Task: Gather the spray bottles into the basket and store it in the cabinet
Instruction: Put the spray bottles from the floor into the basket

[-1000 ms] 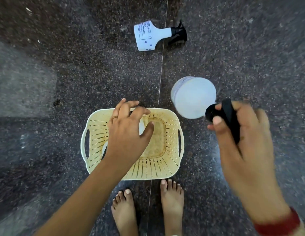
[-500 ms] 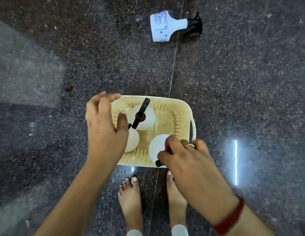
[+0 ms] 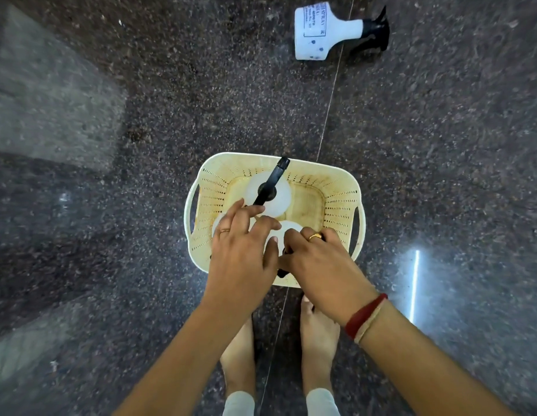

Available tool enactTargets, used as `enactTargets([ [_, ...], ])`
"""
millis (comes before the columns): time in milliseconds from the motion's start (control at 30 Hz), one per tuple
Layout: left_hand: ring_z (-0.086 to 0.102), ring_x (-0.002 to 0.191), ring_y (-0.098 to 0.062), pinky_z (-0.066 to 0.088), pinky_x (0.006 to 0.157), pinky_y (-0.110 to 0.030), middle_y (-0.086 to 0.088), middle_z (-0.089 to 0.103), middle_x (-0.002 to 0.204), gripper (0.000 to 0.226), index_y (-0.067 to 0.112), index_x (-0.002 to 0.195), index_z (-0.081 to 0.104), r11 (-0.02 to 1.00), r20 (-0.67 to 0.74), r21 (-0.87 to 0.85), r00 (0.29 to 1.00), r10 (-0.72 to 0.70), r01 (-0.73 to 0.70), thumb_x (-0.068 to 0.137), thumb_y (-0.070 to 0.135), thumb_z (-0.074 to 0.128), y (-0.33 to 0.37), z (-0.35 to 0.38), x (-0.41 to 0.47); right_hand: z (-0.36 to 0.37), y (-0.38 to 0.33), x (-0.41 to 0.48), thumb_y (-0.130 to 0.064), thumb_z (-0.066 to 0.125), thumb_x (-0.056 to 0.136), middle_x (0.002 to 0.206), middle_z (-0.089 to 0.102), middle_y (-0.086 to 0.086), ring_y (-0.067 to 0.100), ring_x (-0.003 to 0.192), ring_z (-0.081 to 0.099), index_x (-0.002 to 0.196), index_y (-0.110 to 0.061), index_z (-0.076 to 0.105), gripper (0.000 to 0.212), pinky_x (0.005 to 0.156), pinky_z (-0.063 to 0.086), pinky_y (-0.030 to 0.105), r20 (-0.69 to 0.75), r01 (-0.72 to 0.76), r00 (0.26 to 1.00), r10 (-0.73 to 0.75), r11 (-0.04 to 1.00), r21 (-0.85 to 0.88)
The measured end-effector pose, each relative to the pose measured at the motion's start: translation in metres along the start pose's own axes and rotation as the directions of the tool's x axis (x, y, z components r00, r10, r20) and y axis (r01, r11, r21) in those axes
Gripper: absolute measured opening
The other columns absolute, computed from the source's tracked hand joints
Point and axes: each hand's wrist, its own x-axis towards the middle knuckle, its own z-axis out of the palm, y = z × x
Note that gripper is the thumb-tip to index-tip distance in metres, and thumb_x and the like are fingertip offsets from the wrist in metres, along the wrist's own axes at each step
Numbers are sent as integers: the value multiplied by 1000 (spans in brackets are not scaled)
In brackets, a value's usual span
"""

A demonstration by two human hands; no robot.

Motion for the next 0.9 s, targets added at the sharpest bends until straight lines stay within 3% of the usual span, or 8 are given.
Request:
enactTargets([
  [167,31,139,-30,29,111,-48,-7,54,127,27,16,113,62,997,-45,81,999,-4,8,87,11,58,-14,0,8,5,1,9,-16,42,90,106,45,0,24,104,43,110,-31,65,34,87,30,40,-26,-15,1000,16,999,29],
  [333,46,127,-29,31,103,-44,-8,58,124,51,19,131,49,984,-67,174,997,-35,46,87,40,61,-21,-1,34,10,-7,17,-10,45,85,109,47,4,28,106,43,107,-28,66,35,94,29,44,-68,-67,995,69,997,32],
  [400,56,112,-26,31,97,-39,-3,64,115,45,26,126,51,968,-8,248,999,-42,43,86,46,60,-19,0,49,13,-10,18,-11,47,85,116,48,5,30,113,42,107,-28,66,34,101,25,48,-71,-98,992,100,995,29],
  [500,65,89,-25,36,86,-36,1,70,96,23,28,114,54,959,26,283,999,21,-28,92,33,53,-18,2,61,16,-12,18,-10,50,83,124,48,6,31,118,41,105,-27,67,32,106,21,51,-74,-121,990,123,992,34],
  [567,65,79,-28,41,76,-36,-3,70,87,21,24,113,57,966,22,247,997,69,-72,93,24,50,-18,2,63,17,-11,17,-10,51,83,122,48,6,31,116,42,103,-28,67,32,105,23,51,-77,-107,991,109,994,33],
  [667,64,71,-31,37,65,-32,-6,70,80,21,20,110,60,963,-7,240,991,131,-125,93,21,49,-20,1,62,17,-8,17,-9,48,84,119,49,5,29,113,43,105,-28,67,35,102,26,49,-78,-94,992,96,995,37],
  [767,63,64,-31,35,63,-30,-5,71,75,22,22,112,61,946,-39,289,986,165,-147,93,24,50,-25,0,63,15,-8,19,-8,48,84,121,49,6,30,117,42,108,-28,67,36,106,22,52,-73,-98,992,101,994,40],
  [900,63,60,-33,34,61,-28,-7,71,68,20,25,109,62,977,-99,195,989,110,-89,91,24,55,-30,2,63,15,-11,21,-7,49,84,122,49,7,32,119,42,109,-28,67,37,110,15,56,-72,-113,991,114,993,16],
])
